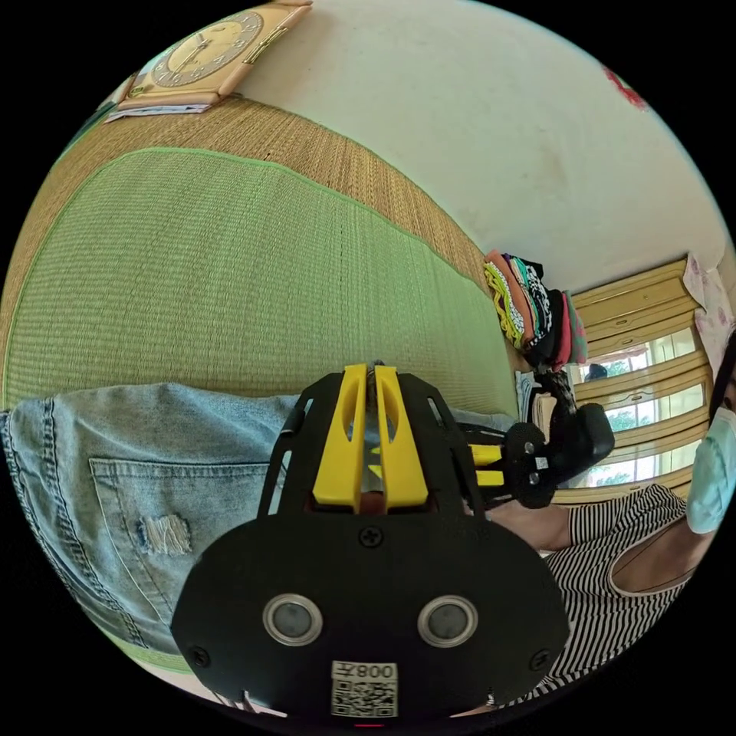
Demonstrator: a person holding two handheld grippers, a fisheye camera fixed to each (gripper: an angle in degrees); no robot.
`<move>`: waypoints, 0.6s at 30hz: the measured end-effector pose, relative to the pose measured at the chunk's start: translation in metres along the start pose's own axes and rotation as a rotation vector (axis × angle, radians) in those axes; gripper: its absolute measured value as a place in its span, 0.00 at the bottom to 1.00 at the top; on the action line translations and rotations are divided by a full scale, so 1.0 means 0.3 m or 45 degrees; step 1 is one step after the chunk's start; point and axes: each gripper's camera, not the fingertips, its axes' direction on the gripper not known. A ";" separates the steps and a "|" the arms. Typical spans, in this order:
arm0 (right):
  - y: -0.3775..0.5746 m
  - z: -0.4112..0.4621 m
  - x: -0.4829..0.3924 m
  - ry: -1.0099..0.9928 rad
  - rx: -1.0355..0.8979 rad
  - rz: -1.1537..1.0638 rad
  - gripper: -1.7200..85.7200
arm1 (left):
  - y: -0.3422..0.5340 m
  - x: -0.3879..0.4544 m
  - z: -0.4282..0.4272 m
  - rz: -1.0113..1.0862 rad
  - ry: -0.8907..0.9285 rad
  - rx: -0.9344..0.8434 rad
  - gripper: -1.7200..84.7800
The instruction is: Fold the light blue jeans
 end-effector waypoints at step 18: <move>0.159 -0.008 0.604 -0.635 0.152 0.329 0.10 | 0.180 0.018 -0.158 -0.005 0.082 0.285 0.04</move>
